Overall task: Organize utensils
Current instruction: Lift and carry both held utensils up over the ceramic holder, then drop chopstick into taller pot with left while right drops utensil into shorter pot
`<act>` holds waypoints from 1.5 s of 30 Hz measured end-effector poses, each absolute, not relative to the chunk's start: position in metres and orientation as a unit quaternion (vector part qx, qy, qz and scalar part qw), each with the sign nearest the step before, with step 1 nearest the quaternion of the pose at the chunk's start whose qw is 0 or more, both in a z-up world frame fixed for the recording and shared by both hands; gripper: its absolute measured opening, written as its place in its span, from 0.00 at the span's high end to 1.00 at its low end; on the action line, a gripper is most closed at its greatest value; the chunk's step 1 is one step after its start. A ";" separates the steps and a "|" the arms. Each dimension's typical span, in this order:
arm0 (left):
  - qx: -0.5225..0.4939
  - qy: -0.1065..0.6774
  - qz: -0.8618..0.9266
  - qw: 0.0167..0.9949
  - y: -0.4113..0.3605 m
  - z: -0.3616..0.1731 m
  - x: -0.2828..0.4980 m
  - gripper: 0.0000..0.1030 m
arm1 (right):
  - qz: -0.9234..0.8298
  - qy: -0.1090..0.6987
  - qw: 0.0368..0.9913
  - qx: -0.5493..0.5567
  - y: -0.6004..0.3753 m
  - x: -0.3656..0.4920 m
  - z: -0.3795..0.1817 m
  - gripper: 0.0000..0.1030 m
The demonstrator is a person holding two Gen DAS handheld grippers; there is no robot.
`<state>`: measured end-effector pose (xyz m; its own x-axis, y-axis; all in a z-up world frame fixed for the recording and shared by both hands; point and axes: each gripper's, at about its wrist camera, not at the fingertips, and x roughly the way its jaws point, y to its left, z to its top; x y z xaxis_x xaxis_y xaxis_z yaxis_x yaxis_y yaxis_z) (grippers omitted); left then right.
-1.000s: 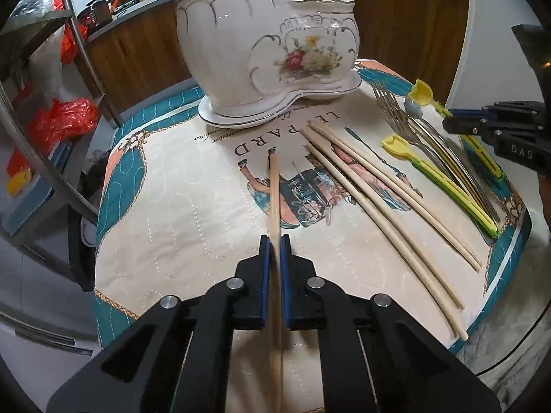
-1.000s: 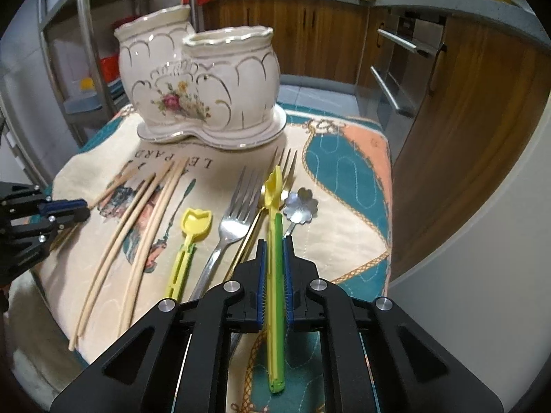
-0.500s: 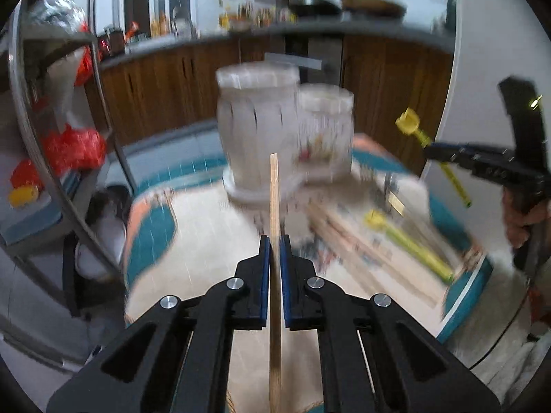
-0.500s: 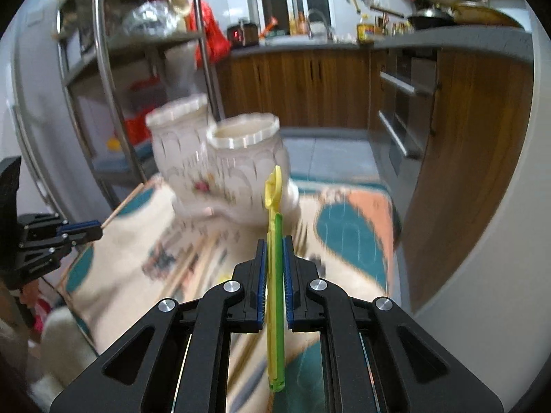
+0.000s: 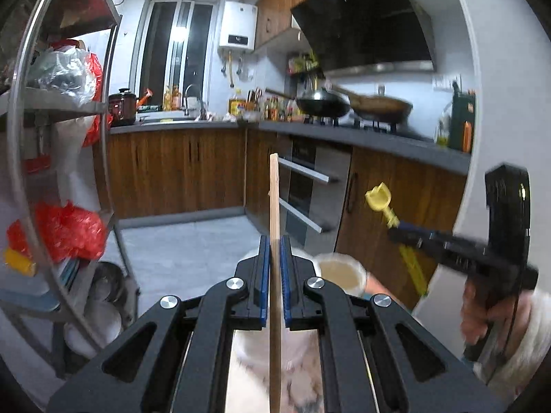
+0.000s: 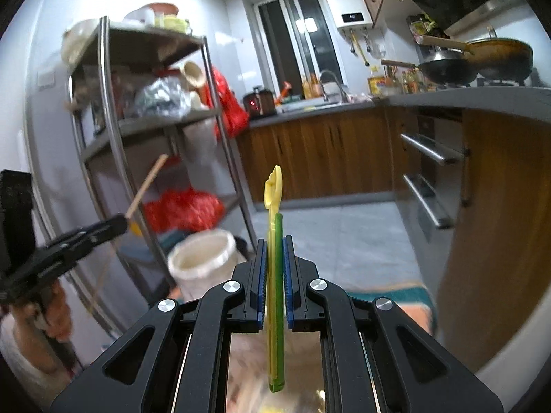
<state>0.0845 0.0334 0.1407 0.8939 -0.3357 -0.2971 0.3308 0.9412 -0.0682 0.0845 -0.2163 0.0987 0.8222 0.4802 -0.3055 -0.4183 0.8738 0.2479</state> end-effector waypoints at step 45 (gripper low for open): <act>0.022 0.172 -0.067 0.983 0.012 0.089 0.123 0.89 | 0.208 0.203 0.951 0.108 -0.205 0.124 0.045 0.90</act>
